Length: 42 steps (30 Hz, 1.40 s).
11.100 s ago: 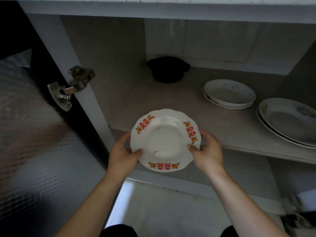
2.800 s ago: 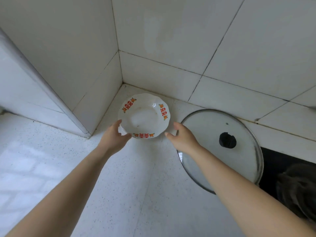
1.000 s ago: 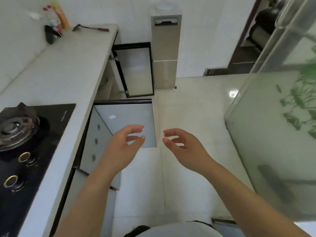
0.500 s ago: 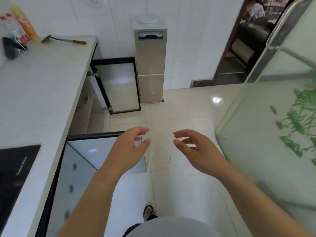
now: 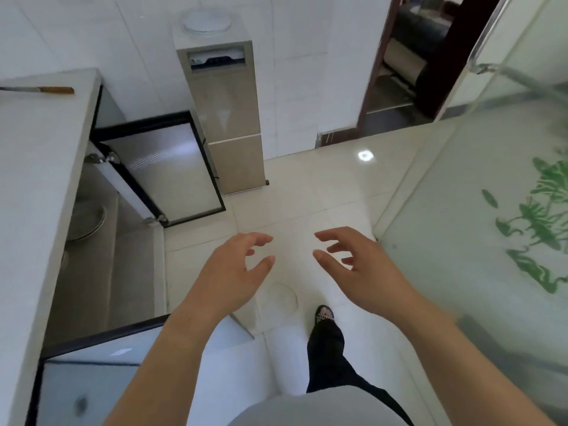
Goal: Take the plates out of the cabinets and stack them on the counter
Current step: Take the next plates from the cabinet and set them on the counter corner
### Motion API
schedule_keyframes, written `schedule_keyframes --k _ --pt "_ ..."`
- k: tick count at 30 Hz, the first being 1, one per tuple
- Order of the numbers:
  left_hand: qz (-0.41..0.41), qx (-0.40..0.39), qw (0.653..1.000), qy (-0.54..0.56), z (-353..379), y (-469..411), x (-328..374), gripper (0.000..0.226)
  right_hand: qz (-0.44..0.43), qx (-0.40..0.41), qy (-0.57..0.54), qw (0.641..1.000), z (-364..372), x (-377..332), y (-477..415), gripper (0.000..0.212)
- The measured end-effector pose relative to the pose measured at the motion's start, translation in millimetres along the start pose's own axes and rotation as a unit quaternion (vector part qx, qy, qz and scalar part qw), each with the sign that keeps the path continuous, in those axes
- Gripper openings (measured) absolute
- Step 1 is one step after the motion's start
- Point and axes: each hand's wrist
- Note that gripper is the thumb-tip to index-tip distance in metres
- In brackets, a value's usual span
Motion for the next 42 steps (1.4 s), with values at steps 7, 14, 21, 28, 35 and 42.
schedule_keyframes --k 7,14,21,28,35,42 --pt "-0.038 0.033 0.999 -0.018 -9 -128 24 0.031 -0.048 -0.043 0.0 0.998 -33 36 -135 0.035" --pt "-0.06 0.066 0.996 0.006 -5 -235 61 0.03 -0.08 -0.084 0.003 0.993 -80 67 -257 0.032" --pt "-0.156 0.123 0.98 0.02 -38 -266 28 0.032 -0.123 -0.182 -0.005 0.976 -49 66 -346 0.031" --pt "-0.248 0.193 0.946 0.074 -87 -288 -30 0.028 -0.203 -0.294 0.012 0.934 17 22 -430 0.032" --pt "-0.26 0.249 0.93 0.071 -182 -361 -86 0.034 -0.265 -0.326 0.054 0.906 82 -41 -539 0.037" --pt "-0.276 0.276 0.918 0.073 -254 -402 -125 0.034 -0.301 -0.337 0.049 0.891 136 -101 -622 0.035"
Point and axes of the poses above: each hand's wrist, its own y-axis away from the middle knuckle, its own z-axis out of the palm, x = y × z, and after that the axes turned 7 degrees about -z, right-handed
